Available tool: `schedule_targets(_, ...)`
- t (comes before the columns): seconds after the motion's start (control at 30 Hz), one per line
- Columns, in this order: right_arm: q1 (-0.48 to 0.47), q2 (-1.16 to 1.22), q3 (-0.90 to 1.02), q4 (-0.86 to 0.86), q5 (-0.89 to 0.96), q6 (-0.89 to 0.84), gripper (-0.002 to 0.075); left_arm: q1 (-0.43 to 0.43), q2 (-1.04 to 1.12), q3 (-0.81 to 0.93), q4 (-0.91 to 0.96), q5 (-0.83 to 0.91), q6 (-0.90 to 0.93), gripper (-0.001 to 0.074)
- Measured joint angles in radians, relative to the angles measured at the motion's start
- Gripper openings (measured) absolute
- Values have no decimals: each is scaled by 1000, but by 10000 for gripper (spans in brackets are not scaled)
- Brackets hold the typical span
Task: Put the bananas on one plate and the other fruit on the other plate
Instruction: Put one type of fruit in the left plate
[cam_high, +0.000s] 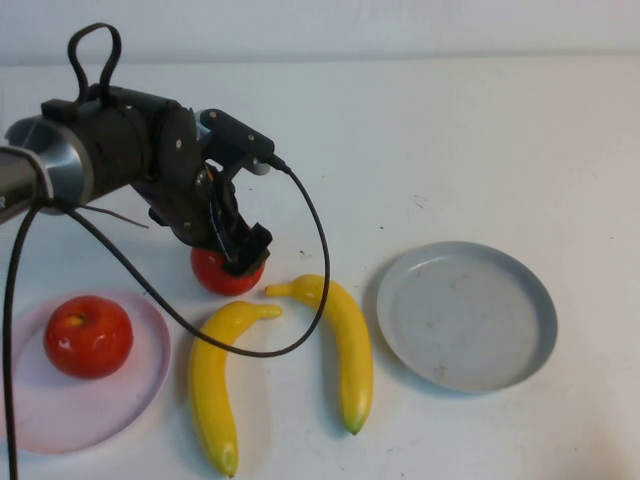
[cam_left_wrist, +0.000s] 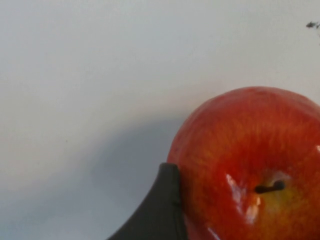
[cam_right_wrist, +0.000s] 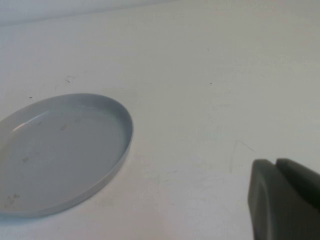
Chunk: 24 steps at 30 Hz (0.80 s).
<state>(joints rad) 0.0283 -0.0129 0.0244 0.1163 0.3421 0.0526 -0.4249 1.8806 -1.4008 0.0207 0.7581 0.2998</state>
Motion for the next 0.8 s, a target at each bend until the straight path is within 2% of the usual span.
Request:
schedule_targets(0.27,0,0,0,0,0,0,-15,0,6,-2,0,0,0,666)
schedule_targets(0.47,0,0,0,0,0,0,-15,0,6,-9,0,29,-5,580)
schedule_targets(0.8,0,0,0,0,0,0,-15,0,-38,-154,0,297,-64,580)
